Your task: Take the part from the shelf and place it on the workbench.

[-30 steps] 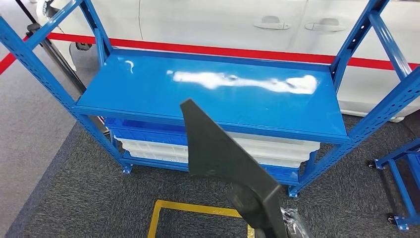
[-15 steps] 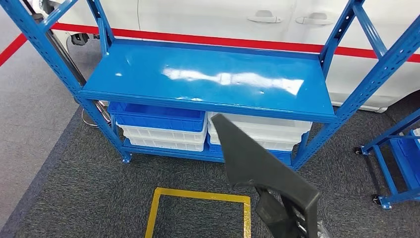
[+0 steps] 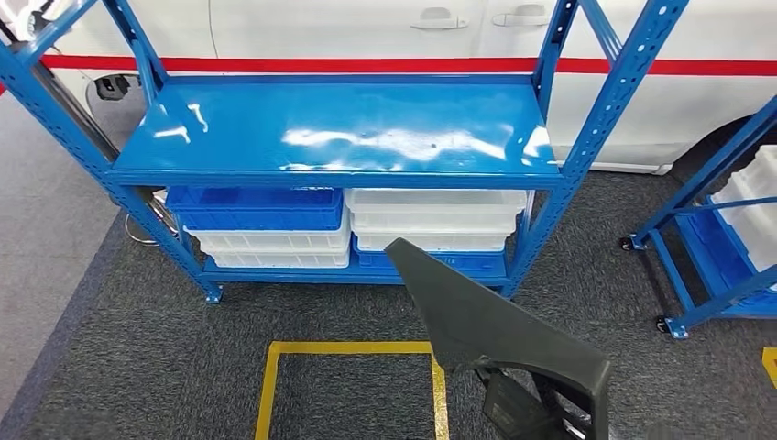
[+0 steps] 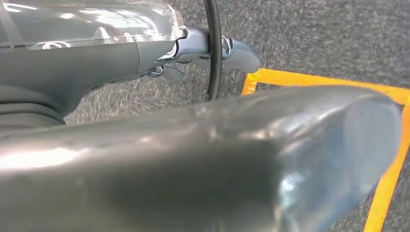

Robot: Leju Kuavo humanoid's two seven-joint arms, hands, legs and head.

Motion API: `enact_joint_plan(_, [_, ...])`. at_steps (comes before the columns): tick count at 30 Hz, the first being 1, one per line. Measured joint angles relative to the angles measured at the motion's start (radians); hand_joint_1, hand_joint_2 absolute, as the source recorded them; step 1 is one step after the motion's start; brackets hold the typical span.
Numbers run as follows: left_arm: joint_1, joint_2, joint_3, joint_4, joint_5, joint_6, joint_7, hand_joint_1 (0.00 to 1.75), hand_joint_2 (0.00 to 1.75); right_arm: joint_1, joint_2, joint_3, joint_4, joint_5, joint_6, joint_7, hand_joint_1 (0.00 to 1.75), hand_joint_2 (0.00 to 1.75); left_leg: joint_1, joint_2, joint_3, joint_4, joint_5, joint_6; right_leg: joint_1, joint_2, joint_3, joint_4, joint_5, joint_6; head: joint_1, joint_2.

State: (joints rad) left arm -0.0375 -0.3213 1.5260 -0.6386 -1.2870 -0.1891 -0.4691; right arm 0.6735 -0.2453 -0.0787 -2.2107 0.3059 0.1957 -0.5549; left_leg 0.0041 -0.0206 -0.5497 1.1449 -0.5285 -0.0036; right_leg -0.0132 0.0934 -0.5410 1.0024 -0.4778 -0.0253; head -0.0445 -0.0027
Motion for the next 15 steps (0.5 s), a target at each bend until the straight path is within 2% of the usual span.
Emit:
enact_joint_plan(1, [0.0,0.001,0.0,0.0,-0.001,0.001,0.001,0.0,0.0,0.002,0.0,-0.002,0.0,0.0,0.0,0.0,1.75,1.75,-0.001,-0.025,0.046,-0.069,0.013,0.011,0.0,0.011,-0.007,0.001,0.005,0.003,0.0,0.0])
enact_joint_plan(2, [0.0,0.002,-0.001,0.001,-0.001,0.001,0.001,0.0,0.0,0.005,0.0,-0.003,0.0,0.0,0.0,-0.002,1.75,1.75,-0.004,-0.046,0.078,-0.12,0.017,0.019,-0.001,0.022,-0.012,0.002,0.01,0.007,0.0,0.0])
enact_joint_plan(3, [0.001,0.002,-0.001,0.001,-0.001,0.002,0.002,0.0,0.0,0.007,0.0,-0.004,0.0,0.0,-0.001,-0.003,1.75,1.75,-0.006,-0.057,0.095,-0.149,0.014,0.025,-0.004,0.032,-0.017,0.002,0.016,0.013,0.0,0.0])
enact_joint_plan(5, [0.001,0.001,-0.001,0.001,-0.003,0.003,0.005,0.0,0.0,0.011,0.003,-0.006,0.0,0.0,-0.001,-0.005,1.75,1.75,-0.006,-0.037,0.101,-0.169,0.018,0.028,-0.007,0.054,-0.026,0.001,0.027,0.026,0.0,0.0])
enact_joint_plan(6, [0.0,0.0,-0.001,0.001,-0.004,0.003,0.006,0.0,0.0,0.013,0.005,-0.007,0.0,0.0,-0.001,-0.006,1.75,1.75,-0.004,-0.02,0.102,-0.179,0.023,0.03,-0.007,0.043,-0.031,0.006,0.026,0.03,0.0,0.0])
enact_joint_plan(7, [0.0,-0.002,-0.002,0.002,-0.007,0.004,0.008,0.0,0.0,0.013,0.007,-0.009,0.0,0.0,-0.001,-0.006,1.75,1.75,0.0,-0.003,0.102,-0.189,0.03,0.034,-0.005,0.017,-0.042,0.022,0.015,0.033,0.0,0.0])
enact_joint_plan(9, [0.002,-0.003,-0.002,0.002,-0.013,0.008,0.01,0.0,0.0,0.011,0.013,-0.011,0.0,0.0,-0.001,-0.006,1.75,1.75,0.003,0.032,0.099,-0.2,0.038,0.039,-0.005,-0.054,-0.088,0.112,-0.044,0.036,0.001,0.0])
enact_joint_plan(10, [0.005,-0.002,-0.002,0.002,-0.017,0.01,0.011,0.0,0.0,0.009,0.017,-0.012,0.0,0.001,-0.001,-0.006,1.75,1.75,0.002,0.05,0.096,-0.2,0.039,0.041,-0.007,-0.075,-0.119,0.178,-0.081,0.039,0.0,0.0])
enact_joint_plan(11, [0.008,-0.002,-0.002,0.003,-0.019,0.011,0.012,0.0,0.0,0.008,0.023,-0.012,0.001,0.001,-0.001,-0.006,1.75,1.75,0.002,0.067,0.093,-0.199,0.039,0.04,-0.01,-0.084,-0.145,0.236,-0.107,0.043,0.001,0.0])
enact_joint_plan(12, [0.009,-0.002,-0.002,0.004,-0.021,0.011,0.013,0.0,0.0,0.008,0.03,-0.012,0.001,0.002,-0.001,-0.005,1.75,1.75,0.002,0.085,0.091,-0.197,0.038,0.039,-0.014,-0.088,-0.158,0.272,-0.117,0.048,0.001,0.0])
enact_joint_plan(13, [0.008,-0.002,-0.003,0.005,-0.023,0.012,0.013,0.0,0.0,0.009,0.038,-0.012,0.002,0.002,-0.001,-0.005,1.75,1.75,0.002,0.1,0.09,-0.195,0.036,0.037,-0.018,-0.092,-0.152,0.27,-0.107,0.053,0.0,0.0])
enact_joint_plan(14, [0.007,-0.002,-0.003,0.008,-0.025,0.012,0.014,0.0,0.0,0.01,0.046,-0.012,0.002,0.002,-0.002,-0.005,1.75,1.75,0.004,0.113,0.089,-0.191,0.034,0.033,-0.022,-0.098,-0.125,0.231,-0.082,0.057,0.001,0.0])
enact_joint_plan(15, [0.005,-0.002,-0.004,0.01,-0.027,0.012,0.014,0.0,0.0,0.01,0.055,-0.012,0.002,0.002,-0.002,-0.005,1.75,1.75,0.005,0.125,0.089,-0.184,0.03,0.027,-0.025,-0.113,-0.083,0.166,-0.051,0.06,0.001,0.0])
